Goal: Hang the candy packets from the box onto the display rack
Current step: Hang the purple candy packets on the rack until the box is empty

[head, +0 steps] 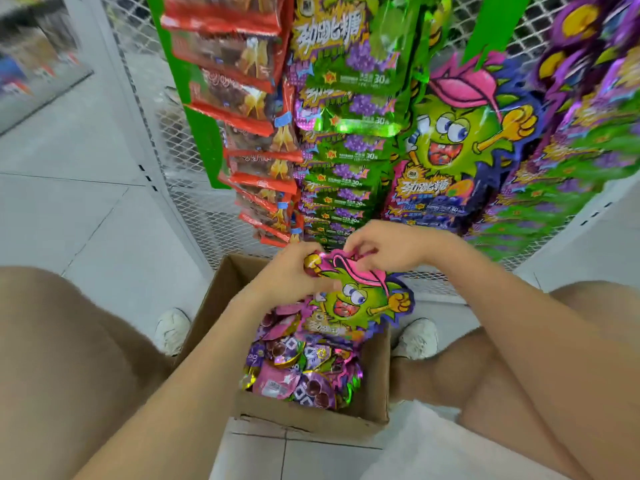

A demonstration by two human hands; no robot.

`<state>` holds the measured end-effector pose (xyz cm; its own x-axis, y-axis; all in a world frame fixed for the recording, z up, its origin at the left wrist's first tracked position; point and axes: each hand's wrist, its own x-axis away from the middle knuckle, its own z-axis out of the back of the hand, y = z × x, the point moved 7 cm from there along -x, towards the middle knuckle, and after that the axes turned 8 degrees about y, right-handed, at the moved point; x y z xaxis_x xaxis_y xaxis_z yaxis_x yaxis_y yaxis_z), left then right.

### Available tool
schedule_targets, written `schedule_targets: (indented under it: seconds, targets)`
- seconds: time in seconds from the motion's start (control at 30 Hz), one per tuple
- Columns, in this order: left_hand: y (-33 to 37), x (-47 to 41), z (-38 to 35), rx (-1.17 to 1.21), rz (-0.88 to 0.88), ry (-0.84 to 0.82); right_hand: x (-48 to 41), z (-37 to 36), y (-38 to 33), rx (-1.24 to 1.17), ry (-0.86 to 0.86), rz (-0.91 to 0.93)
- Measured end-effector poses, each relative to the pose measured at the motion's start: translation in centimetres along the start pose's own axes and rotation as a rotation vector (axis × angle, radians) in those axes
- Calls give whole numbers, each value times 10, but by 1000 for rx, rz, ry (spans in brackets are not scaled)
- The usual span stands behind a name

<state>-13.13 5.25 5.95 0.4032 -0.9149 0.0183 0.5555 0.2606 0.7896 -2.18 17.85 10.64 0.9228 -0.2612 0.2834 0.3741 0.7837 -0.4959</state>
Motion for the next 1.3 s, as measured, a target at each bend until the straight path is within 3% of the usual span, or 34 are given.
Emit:
schedule_targets:
  seconds: [0.1, 0.17, 0.33, 0.53, 0.63, 0.73, 0.87, 0.93, 1.07, 1.3]
  targets:
    - [27, 2, 31, 276, 91, -68, 20, 56, -13, -163, 240, -29]
    - [37, 2, 49, 364, 141, -28, 31, 84, -17, -180, 358, -68]
    - [65, -2, 87, 547, 151, 165, 49, 112, -29, -209, 428, -175]
    - [95, -6, 105, 568, 89, 315, 69, 130, -49, -484, 595, -192]
    - [121, -7, 102, 356, 0, 435, 90, 144, -45, -448, 822, -217]
    - [171, -5, 93, 71, -270, 543, 125, 164, -35, -176, 1139, -207]
    - [253, -5, 93, -121, -581, 705, 162, 192, -13, -11, 1390, -229]
    - [285, -20, 91, -54, -619, 668, 167, 208, -7, -4, 1432, -154]
    - [321, -64, 77, 160, -482, 426, 171, 237, -3, 12, 1466, -80]
    - [326, -94, 82, 264, -269, 478, 151, 261, -18, -122, 1442, 86]
